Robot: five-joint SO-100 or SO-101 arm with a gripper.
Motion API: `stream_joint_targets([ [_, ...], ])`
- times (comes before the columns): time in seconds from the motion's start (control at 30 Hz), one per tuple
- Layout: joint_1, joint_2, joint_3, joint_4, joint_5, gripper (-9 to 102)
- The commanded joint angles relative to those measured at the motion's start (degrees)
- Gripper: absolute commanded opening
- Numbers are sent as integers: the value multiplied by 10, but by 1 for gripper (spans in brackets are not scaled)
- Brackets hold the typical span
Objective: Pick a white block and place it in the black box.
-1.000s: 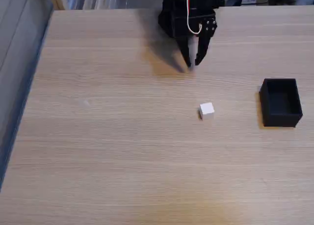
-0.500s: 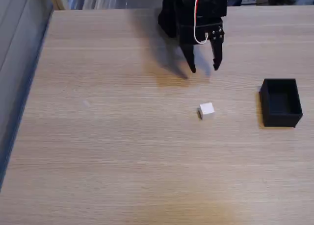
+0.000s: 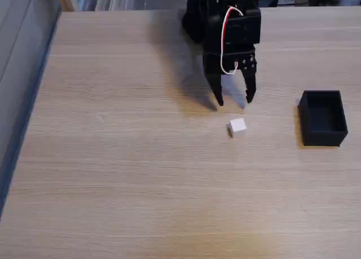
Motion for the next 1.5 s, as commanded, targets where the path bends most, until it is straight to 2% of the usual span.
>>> stream_joint_targets([
  [0.0, -1, -27, -32, -16, 7, 26],
  [1.03, 0, -250, -185, -58, 31, 24],
  [1.1, 0, -254, -188, -58, 31, 21],
  [1.23, 0, -261, -194, -58, 29, 5],
  [1.47, 5, -254, -196, -56, 25, 0],
])
